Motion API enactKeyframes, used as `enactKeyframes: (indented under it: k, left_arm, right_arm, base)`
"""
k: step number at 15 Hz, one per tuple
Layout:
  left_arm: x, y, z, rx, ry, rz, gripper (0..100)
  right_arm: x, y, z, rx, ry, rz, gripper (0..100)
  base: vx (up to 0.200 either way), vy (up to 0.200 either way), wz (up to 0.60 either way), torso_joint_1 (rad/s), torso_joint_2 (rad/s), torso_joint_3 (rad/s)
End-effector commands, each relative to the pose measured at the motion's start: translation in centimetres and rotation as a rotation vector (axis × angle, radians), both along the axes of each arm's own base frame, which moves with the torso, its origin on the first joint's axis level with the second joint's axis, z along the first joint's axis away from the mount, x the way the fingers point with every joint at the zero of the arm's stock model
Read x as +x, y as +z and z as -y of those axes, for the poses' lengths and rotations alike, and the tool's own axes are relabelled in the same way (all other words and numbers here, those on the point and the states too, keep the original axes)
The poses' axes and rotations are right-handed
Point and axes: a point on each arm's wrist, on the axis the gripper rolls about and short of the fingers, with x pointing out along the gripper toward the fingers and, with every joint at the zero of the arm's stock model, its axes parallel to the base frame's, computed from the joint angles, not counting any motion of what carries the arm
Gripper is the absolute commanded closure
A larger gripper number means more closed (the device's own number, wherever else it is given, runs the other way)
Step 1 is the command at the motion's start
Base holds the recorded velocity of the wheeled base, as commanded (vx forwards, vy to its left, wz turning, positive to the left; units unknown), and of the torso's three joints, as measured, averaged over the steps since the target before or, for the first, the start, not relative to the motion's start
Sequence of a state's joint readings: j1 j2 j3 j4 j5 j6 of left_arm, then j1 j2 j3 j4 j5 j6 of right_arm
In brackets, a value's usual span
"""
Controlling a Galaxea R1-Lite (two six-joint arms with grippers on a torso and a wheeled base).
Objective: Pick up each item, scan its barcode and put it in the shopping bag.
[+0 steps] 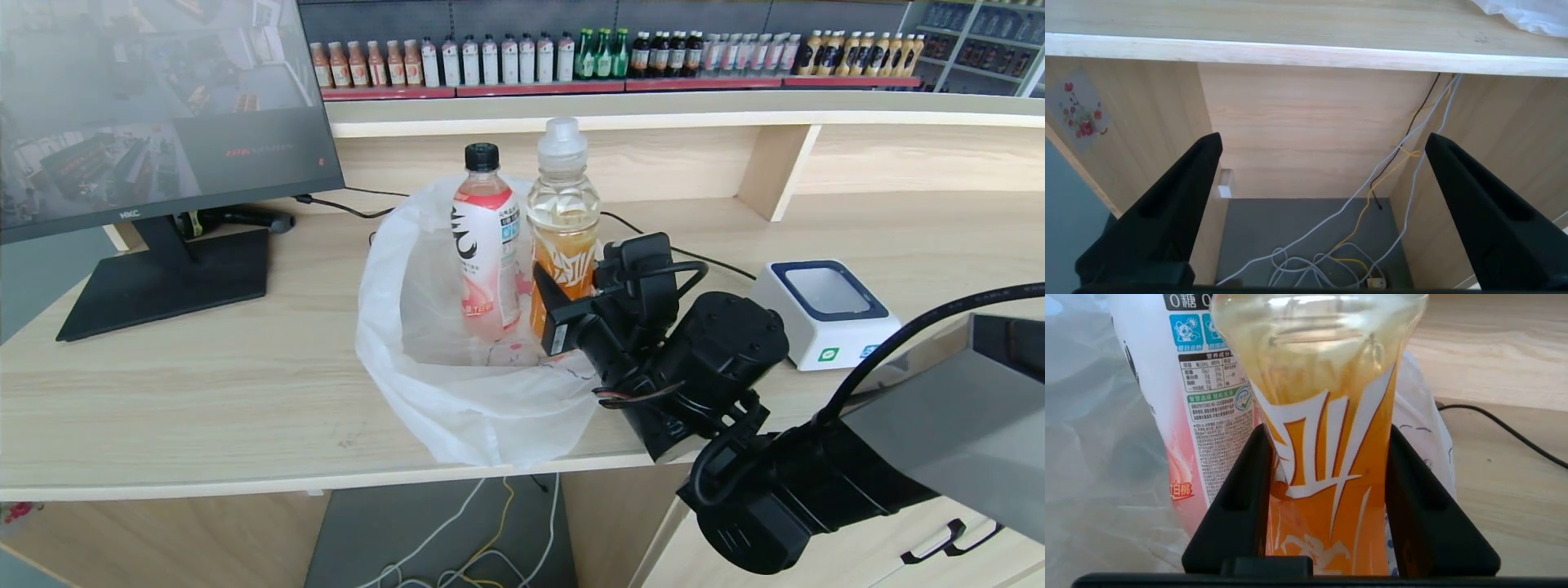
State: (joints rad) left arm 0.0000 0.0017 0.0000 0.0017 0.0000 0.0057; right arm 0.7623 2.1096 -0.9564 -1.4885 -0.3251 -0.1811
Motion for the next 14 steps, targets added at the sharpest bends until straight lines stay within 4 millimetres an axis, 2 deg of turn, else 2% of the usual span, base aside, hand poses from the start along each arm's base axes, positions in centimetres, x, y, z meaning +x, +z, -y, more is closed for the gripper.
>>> enactKeyframes:
  k: [1, 6, 7, 14]
  left_arm:
    - [0.0, 0.0, 0.0, 0.0, 0.0, 0.0, 0]
    - [0.0, 0.0, 0.0, 0.0, 0.0, 0.0, 0]
    - [0.0, 0.0, 0.0, 0.0, 0.0, 0.0, 0]
    - [0.0, 0.0, 0.0, 0.0, 0.0, 0.0, 0]
  right_arm:
    - [0.0, -0.3, -0.1, -0.005, 0.003, -0.005, 100]
    - [-0.2, -0.1, 0.1, 0.005, 0.005, -0.009, 100]
    - [-0.3, -0.2, 0.0, 0.003, 0.008, -0.01, 0]
    - [-1.5, 0.2, -0.1, 0.01, 0.02, -0.018, 0]
  base:
    - [0.0, 0.0, 0.0, 0.0, 0.0, 0.0]
    - [0.0, 0.0, 0.0, 0.0, 0.0, 0.0]
    - [0.0, 0.0, 0.0, 0.0, 0.0, 0.0]
    - [0.0, 0.0, 0.0, 0.0, 0.0, 0.0]
